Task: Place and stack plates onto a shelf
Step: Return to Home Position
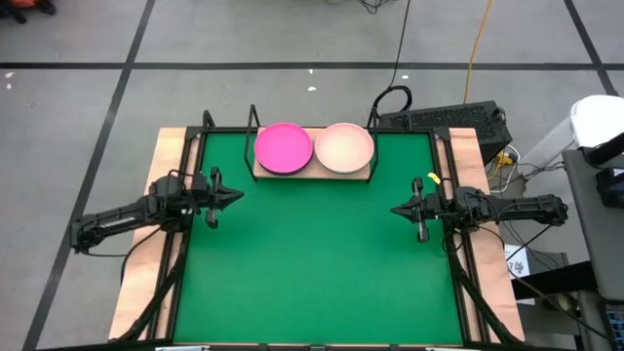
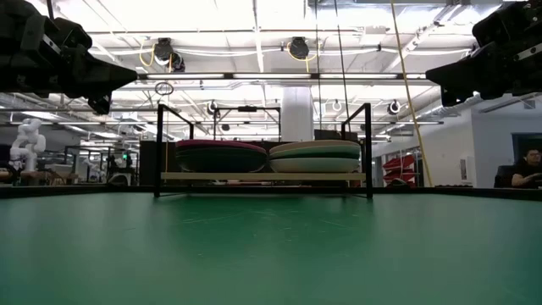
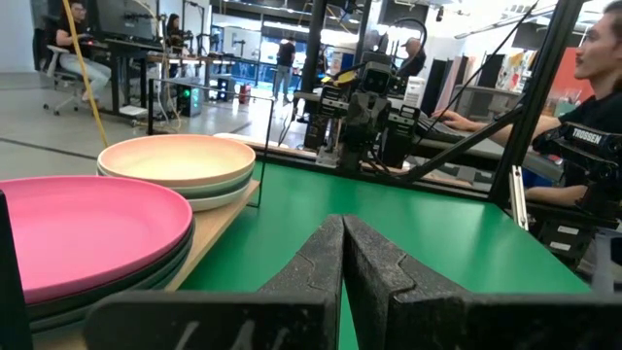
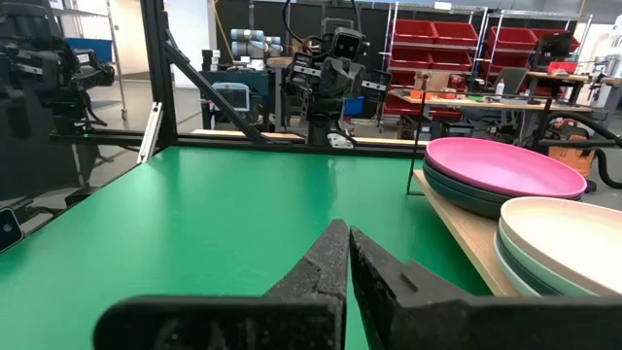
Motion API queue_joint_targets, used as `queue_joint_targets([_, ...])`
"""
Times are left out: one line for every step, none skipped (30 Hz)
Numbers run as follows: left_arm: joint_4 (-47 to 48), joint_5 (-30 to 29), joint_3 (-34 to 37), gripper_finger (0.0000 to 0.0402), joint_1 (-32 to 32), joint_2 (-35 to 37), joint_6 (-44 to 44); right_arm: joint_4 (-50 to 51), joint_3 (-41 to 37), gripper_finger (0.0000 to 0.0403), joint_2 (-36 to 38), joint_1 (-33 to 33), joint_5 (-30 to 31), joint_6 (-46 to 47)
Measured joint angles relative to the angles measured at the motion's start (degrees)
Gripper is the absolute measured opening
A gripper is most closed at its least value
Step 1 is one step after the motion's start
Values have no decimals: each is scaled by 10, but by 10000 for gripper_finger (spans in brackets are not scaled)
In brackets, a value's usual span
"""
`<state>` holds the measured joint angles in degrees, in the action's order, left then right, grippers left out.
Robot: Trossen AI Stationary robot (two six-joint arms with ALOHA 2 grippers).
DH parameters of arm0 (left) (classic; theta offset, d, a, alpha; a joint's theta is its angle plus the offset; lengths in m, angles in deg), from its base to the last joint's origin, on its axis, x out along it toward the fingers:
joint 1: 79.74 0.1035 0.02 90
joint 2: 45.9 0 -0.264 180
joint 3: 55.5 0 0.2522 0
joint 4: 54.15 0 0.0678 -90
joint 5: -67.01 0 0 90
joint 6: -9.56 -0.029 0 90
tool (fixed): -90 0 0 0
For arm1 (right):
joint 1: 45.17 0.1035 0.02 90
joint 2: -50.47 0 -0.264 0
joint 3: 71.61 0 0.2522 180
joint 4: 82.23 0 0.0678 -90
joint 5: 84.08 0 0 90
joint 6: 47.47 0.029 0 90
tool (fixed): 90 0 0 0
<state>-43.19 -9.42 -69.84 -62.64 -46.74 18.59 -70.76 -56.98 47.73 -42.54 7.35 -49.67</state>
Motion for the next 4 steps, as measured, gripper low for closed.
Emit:
queue_joint_targets([0, 0, 0, 15, 0, 0, 0, 0, 0, 0, 0, 0, 0, 0])
queue_joint_targets([0, 0, 0, 15, 0, 0, 0, 0, 0, 0, 0, 0, 0, 0])
queue_joint_targets([0, 0, 0, 15, 0, 0, 0, 0, 0, 0, 0, 0, 0, 0])
queue_joint_targets([0, 0, 0, 15, 0, 0, 0, 0, 0, 0, 0, 0, 0, 0])
